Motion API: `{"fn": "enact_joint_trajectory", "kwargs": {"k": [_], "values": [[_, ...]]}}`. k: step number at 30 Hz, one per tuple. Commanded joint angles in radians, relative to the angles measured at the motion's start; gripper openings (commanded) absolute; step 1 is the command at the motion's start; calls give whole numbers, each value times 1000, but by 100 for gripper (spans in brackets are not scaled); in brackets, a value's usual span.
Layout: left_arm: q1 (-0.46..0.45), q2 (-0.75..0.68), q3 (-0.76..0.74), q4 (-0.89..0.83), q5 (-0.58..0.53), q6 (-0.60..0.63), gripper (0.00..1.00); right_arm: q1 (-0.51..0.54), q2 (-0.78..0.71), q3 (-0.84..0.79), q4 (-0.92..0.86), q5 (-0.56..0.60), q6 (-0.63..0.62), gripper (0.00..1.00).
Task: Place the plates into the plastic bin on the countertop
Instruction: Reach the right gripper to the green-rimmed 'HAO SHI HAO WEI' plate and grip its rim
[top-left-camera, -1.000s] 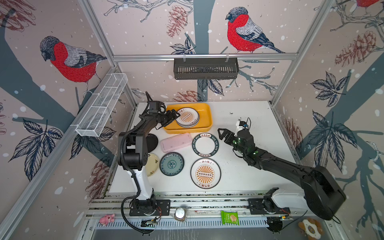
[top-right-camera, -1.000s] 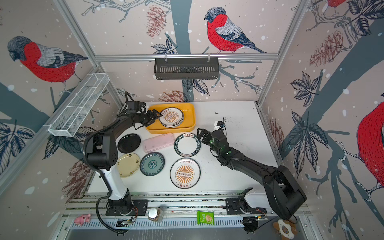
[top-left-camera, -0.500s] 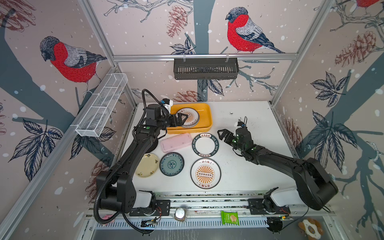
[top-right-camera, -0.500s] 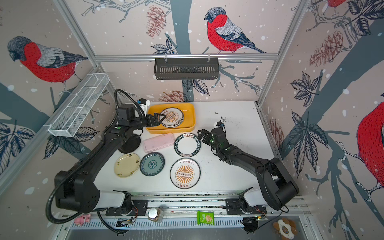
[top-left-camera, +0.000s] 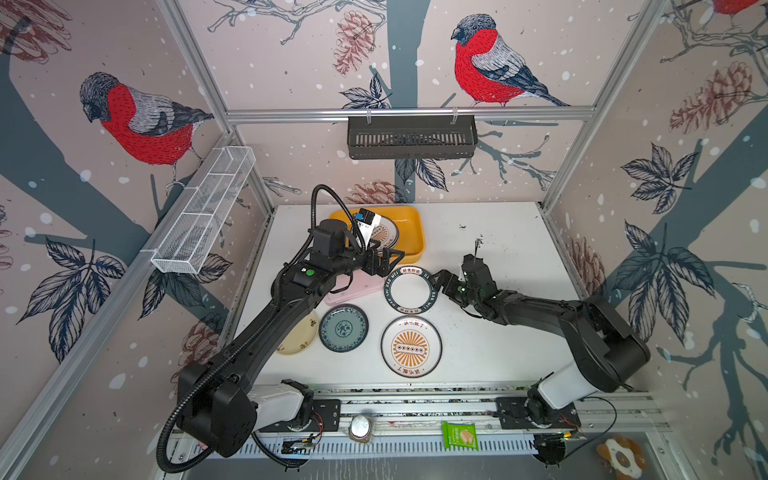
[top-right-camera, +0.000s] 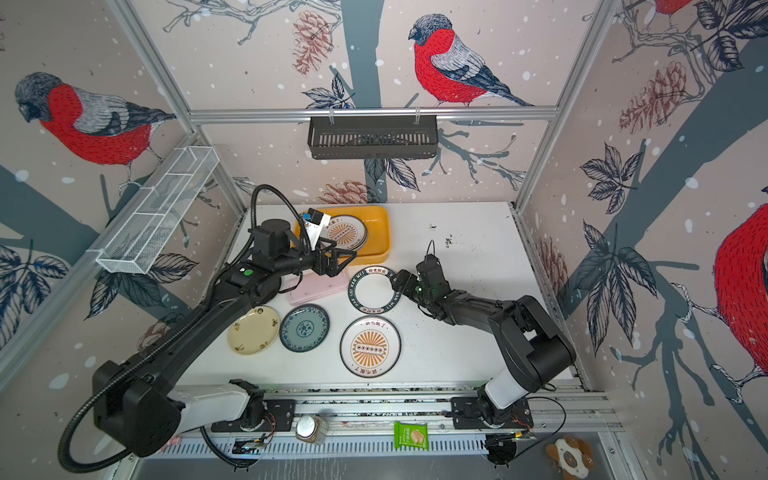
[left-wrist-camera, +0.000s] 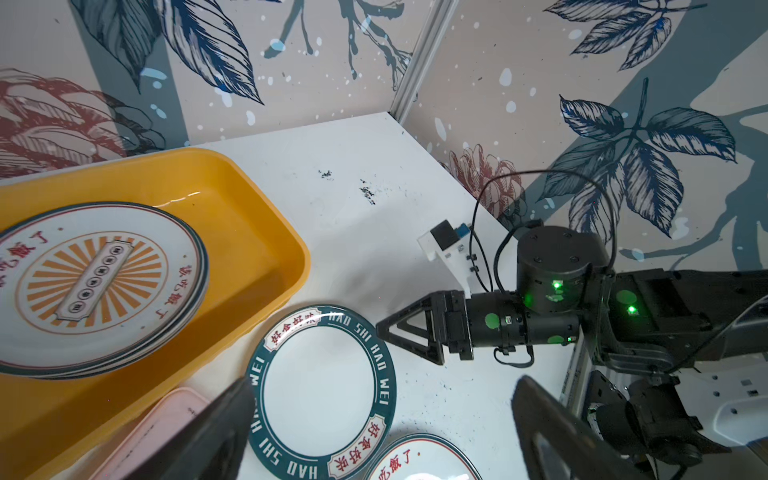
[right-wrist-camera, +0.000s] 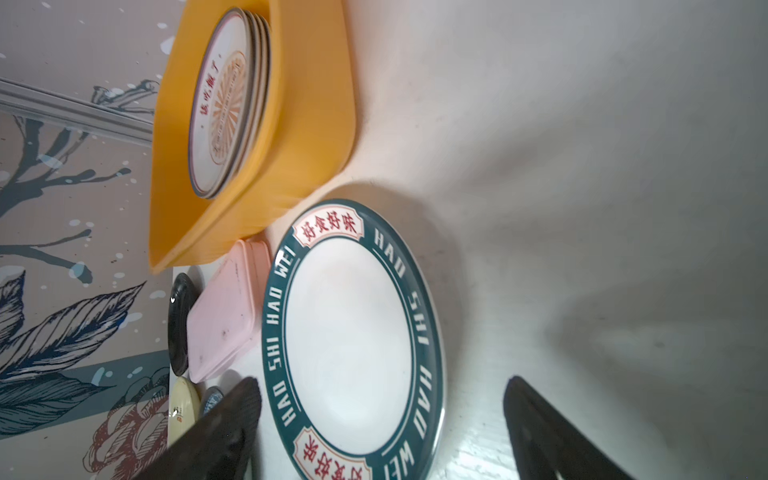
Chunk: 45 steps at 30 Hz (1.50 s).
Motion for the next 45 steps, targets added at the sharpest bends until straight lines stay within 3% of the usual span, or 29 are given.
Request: {"fn": "enact_joint_trajectory", "kwargs": {"k": [1,13,25,31,45], "values": [[-4,-10,-3,15,-11,26,96,4,26,-12,66,-49,42,87],[-3,7,10,-8,-32,29,96,10,131,48,27,-73,32,60],[-3,23,17,-20,-54,37,96,9,142,55,8,-67,50,13],[-4,35,19,-23,-67,36,96,5,72,37,-23,-4,61,3],[0,60,22,-16,-63,17,96,-51,-209,-50,-178,141,29,2]]}}
